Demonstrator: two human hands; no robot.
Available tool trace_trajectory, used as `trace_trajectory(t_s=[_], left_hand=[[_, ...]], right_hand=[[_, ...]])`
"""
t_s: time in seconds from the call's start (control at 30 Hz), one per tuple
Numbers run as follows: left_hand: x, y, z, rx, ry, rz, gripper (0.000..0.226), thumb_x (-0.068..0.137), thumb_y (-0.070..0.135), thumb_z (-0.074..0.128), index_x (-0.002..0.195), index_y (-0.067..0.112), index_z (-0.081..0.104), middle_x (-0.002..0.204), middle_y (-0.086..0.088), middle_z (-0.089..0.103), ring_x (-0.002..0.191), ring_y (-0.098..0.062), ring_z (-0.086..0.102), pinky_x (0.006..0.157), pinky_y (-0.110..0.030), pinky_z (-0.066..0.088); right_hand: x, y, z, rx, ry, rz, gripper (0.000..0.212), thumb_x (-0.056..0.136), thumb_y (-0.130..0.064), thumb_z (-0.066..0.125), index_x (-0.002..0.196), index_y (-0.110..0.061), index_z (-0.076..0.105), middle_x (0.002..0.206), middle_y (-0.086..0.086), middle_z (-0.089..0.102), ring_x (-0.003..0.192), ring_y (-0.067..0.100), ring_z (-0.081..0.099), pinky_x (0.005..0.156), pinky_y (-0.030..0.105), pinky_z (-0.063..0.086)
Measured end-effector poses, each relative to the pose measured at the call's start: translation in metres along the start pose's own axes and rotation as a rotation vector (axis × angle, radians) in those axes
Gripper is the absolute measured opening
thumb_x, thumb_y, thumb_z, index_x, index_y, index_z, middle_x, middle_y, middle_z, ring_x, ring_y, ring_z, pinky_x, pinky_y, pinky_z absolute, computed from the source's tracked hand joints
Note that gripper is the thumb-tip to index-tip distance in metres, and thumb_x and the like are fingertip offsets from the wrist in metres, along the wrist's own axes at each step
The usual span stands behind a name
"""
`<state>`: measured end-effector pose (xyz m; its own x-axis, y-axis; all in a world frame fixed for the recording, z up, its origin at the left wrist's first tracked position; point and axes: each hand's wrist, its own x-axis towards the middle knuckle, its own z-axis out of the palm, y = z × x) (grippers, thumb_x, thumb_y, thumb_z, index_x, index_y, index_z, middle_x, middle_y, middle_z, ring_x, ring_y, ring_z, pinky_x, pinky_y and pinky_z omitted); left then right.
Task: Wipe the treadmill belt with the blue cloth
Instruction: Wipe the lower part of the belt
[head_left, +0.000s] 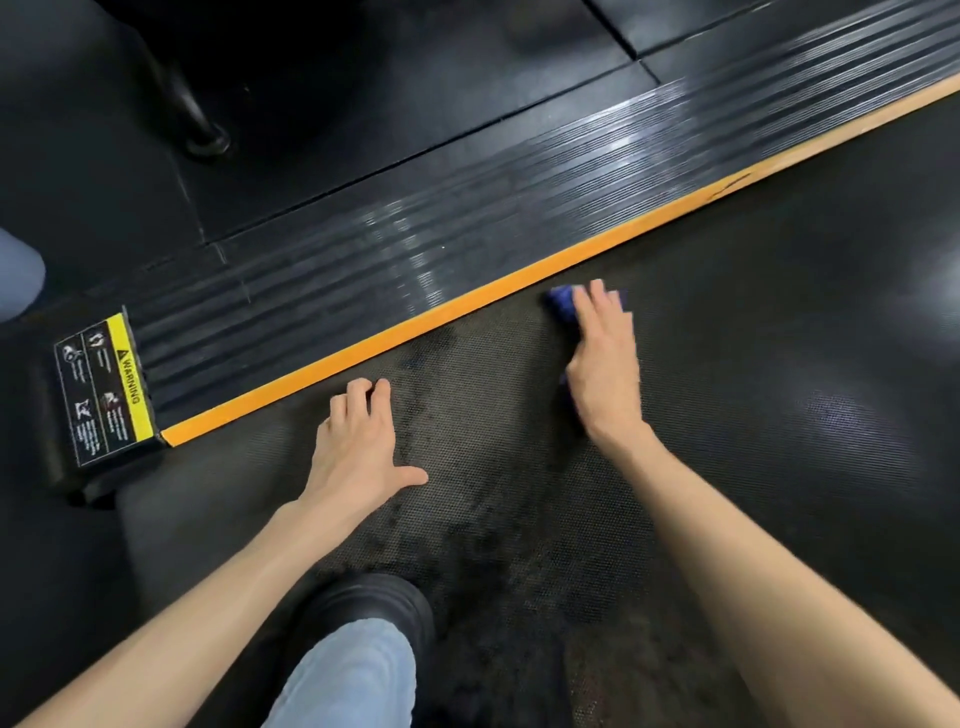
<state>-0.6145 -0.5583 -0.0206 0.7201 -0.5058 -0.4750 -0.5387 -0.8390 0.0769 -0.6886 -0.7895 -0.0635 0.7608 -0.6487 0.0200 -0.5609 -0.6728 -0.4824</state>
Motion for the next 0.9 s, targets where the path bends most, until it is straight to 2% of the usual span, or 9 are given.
trace_trajectory(t_s=[0.07, 0.13, 0.23, 0.37, 0.53, 0.6, 0.67, 0.83, 0.9], left_hand=[[0.000, 0.001, 0.000, 0.013, 0.001, 0.009, 0.111, 0.070, 0.056, 0.070, 0.147, 0.009, 0.006, 0.146, -0.011, 0.015, 0.131, -0.028, 0.023, 0.104, -0.038, 0.033], [-0.002, 0.002, 0.002, -0.003, -0.007, 0.014, 0.108, 0.073, 0.051, 0.071, 0.147, 0.008, 0.004, 0.147, -0.013, 0.013, 0.133, -0.029, 0.020, 0.105, -0.039, 0.032], [-0.007, 0.008, 0.003, -0.050, 0.013, 0.047, 0.105, 0.076, 0.040, 0.073, 0.147, 0.007, 0.002, 0.150, -0.013, 0.006, 0.136, -0.029, 0.018, 0.107, -0.038, 0.030], [-0.008, 0.016, 0.000, -0.028, 0.069, 0.145, 0.106, 0.077, 0.035, 0.072, 0.147, 0.008, -0.003, 0.153, -0.012, -0.001, 0.139, -0.028, 0.016, 0.110, -0.035, 0.026], [-0.006, 0.039, 0.000, -0.132, 0.023, 0.301, 0.104, 0.077, 0.040, 0.071, 0.148, 0.011, 0.000, 0.155, -0.004, -0.010, 0.142, -0.024, 0.006, 0.113, -0.035, 0.017], [-0.009, 0.048, 0.004, -0.087, 0.019, 0.398, 0.106, 0.078, 0.044, 0.069, 0.148, 0.011, -0.003, 0.155, -0.003, -0.017, 0.144, -0.021, 0.001, 0.114, -0.031, 0.010], [-0.009, 0.050, 0.008, -0.046, 0.010, 0.437, 0.108, 0.078, 0.047, 0.067, 0.148, 0.009, -0.006, 0.155, -0.004, -0.019, 0.144, -0.019, -0.002, 0.114, -0.028, 0.005], [-0.009, 0.044, 0.013, -0.008, -0.015, 0.437, 0.105, 0.081, 0.043, 0.066, 0.147, 0.007, -0.008, 0.155, -0.005, -0.015, 0.144, -0.019, -0.004, 0.114, -0.026, 0.003], [-0.010, 0.047, 0.014, -0.028, -0.024, 0.413, 0.104, 0.081, 0.042, 0.065, 0.147, 0.008, -0.008, 0.155, -0.004, -0.015, 0.144, -0.020, -0.004, 0.115, -0.028, 0.004]], right_hand=[[0.007, 0.009, -0.005, -0.020, 0.037, 0.133, 0.078, 0.073, 0.017, 0.047, 0.145, -0.010, 0.032, 0.154, 0.010, 0.023, 0.144, 0.025, 0.016, 0.119, 0.036, 0.004], [-0.009, -0.008, 0.003, -0.036, 0.057, 0.105, 0.076, 0.073, 0.015, 0.046, 0.144, -0.011, 0.033, 0.152, 0.009, 0.028, 0.141, 0.023, 0.023, 0.119, 0.038, 0.007], [-0.073, -0.042, 0.034, -0.039, -0.063, -0.220, 0.074, 0.069, 0.012, 0.047, 0.138, -0.013, 0.040, 0.143, 0.006, 0.041, 0.131, 0.026, 0.037, 0.113, 0.045, 0.024], [-0.101, -0.007, 0.024, -0.012, -0.204, -0.534, 0.070, 0.072, 0.009, 0.037, 0.139, -0.011, 0.043, 0.147, 0.009, 0.039, 0.137, 0.026, 0.034, 0.115, 0.041, 0.021], [-0.052, 0.087, -0.038, 0.030, 0.137, 0.255, 0.054, 0.091, 0.001, 0.031, 0.143, -0.011, 0.035, 0.152, 0.008, 0.028, 0.141, 0.025, 0.024, 0.117, 0.032, 0.010], [-0.055, 0.073, -0.030, 0.011, 0.235, 0.408, 0.046, 0.097, -0.010, 0.029, 0.143, -0.010, 0.035, 0.152, 0.008, 0.029, 0.140, 0.025, 0.025, 0.116, 0.033, 0.013], [-0.079, 0.038, -0.008, 0.056, 0.214, 0.269, 0.046, 0.095, -0.013, 0.033, 0.139, -0.008, 0.042, 0.147, 0.009, 0.037, 0.137, 0.024, 0.032, 0.115, 0.033, 0.015], [-0.164, 0.012, 0.011, -0.015, -0.192, -0.497, 0.054, 0.085, -0.001, 0.040, 0.137, -0.013, 0.046, 0.145, 0.004, 0.042, 0.135, 0.020, 0.037, 0.114, 0.033, 0.020], [-0.146, 0.043, -0.007, -0.069, -0.172, -0.558, 0.059, 0.079, 0.004, 0.041, 0.136, -0.012, 0.047, 0.144, 0.005, 0.043, 0.133, 0.020, 0.039, 0.114, 0.032, 0.020]])
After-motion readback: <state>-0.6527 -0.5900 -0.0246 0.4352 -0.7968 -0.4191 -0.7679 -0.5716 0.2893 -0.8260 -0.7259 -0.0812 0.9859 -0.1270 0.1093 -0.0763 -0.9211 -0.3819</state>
